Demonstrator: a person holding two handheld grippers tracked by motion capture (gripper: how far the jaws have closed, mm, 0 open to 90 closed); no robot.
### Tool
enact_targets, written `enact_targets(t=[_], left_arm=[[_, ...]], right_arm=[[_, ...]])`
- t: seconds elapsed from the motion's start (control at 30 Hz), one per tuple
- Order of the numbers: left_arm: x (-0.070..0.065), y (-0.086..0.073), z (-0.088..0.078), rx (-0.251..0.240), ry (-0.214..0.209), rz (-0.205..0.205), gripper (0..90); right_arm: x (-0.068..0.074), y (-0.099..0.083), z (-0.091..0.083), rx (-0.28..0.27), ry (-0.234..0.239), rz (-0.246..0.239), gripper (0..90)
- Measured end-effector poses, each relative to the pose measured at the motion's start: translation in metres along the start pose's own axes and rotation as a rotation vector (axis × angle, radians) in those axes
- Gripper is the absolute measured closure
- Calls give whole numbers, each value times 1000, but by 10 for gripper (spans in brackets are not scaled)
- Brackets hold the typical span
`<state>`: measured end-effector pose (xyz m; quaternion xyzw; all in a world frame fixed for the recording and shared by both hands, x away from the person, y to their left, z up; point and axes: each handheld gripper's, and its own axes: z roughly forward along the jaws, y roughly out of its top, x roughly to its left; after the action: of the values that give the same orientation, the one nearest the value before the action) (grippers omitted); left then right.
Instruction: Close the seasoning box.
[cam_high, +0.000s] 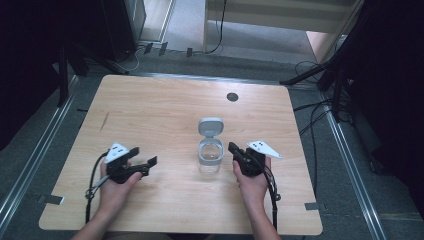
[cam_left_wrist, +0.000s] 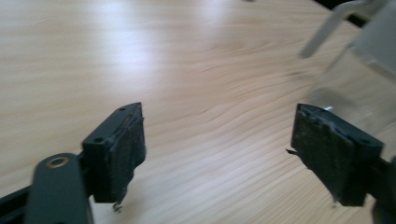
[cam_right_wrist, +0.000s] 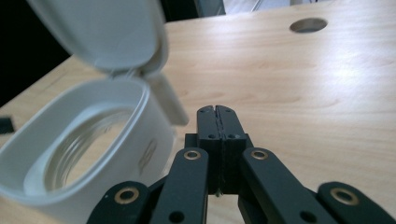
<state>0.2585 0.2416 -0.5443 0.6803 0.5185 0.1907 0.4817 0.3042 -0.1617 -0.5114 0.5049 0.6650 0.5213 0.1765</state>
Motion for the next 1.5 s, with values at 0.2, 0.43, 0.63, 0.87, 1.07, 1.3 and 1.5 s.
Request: enact_targets(t=[0.2, 0.43, 0.63, 0.87, 1.07, 1.3, 1.5], left_arm=[[37, -9, -32, -19, 63, -23, 138], [44, -13, -33, -45, 58, -75, 138], [40, -14, -29, -6, 85, -46, 140], [43, -13, -28, 8, 72, -67, 142], [43, -13, -27, 14, 72, -65, 143], [43, -13, -27, 12, 67, -66, 143], [42, -13, -27, 15, 72, -66, 143]], right_arm=[[-4, 22, 3, -11, -8, -9, 900], [2, 48, 12, -5, -1, -53, 900], [5, 64, 20, -14, 24, -70, 900], [11, 84, 22, -53, 79, -84, 900], [15, 98, 26, -52, 131, -86, 900], [26, 87, 13, -22, 172, -137, 900], [21, 82, -6, -47, 136, -157, 893]])
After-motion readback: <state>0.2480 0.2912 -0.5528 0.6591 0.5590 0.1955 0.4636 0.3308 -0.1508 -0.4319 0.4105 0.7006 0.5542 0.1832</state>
